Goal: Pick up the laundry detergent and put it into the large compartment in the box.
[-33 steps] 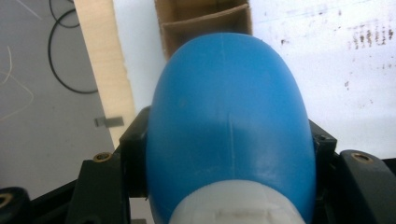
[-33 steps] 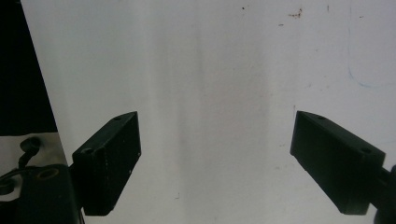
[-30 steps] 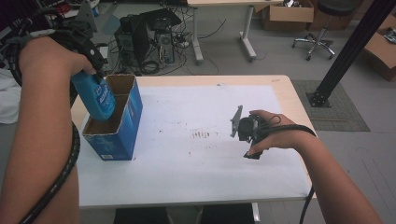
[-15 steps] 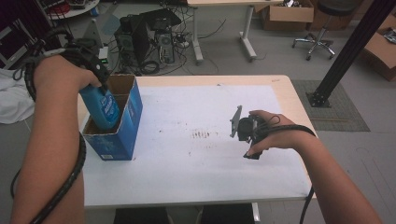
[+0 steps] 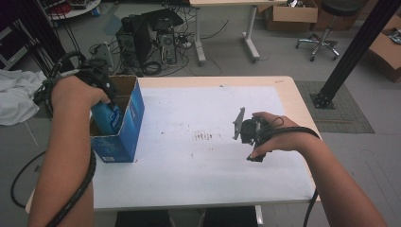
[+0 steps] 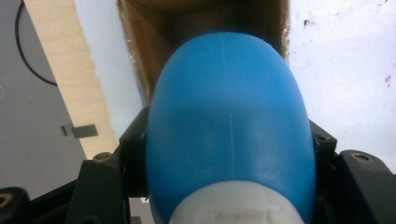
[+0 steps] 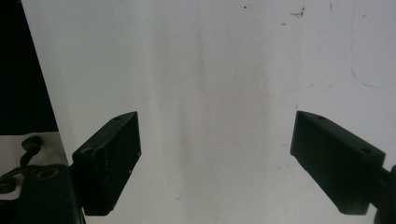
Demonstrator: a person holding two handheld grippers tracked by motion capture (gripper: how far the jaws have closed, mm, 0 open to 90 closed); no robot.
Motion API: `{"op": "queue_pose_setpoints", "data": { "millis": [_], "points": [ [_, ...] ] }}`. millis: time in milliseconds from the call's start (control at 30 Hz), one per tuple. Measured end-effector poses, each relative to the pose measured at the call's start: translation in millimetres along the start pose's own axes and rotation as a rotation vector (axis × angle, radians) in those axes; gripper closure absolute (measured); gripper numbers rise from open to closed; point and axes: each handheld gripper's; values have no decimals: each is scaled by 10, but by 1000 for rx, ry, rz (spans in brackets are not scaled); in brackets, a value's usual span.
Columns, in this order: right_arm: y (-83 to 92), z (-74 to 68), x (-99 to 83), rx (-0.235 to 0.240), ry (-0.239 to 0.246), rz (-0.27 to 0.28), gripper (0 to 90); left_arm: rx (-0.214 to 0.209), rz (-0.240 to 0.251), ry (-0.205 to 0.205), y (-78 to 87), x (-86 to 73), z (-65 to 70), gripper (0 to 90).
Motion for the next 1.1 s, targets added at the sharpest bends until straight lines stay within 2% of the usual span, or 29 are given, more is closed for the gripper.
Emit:
{"op": "queue_pose_setpoints", "data": {
  "millis": [200,500,933,1100],
  "points": [
    [-28,4,1,4,0,-3,165,-13,-11,3,-180,69,4,385],
    [-34,4,9,5,6,-1,165,-9,-27,-3,-437,162,-22,385],
    [-54,11,32,3,6,-1,164,0,-36,-5,-684,239,-39,384],
    [-62,12,21,1,2,-3,164,11,-28,-11,-684,240,-27,384]
  ]
}}
Point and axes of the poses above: each handheld gripper's, and its own axes: y roughly backward along the jaws, x roughly out of its top, z roughly to its right, and after that the axes turned 15 degrees about -z, right-handed
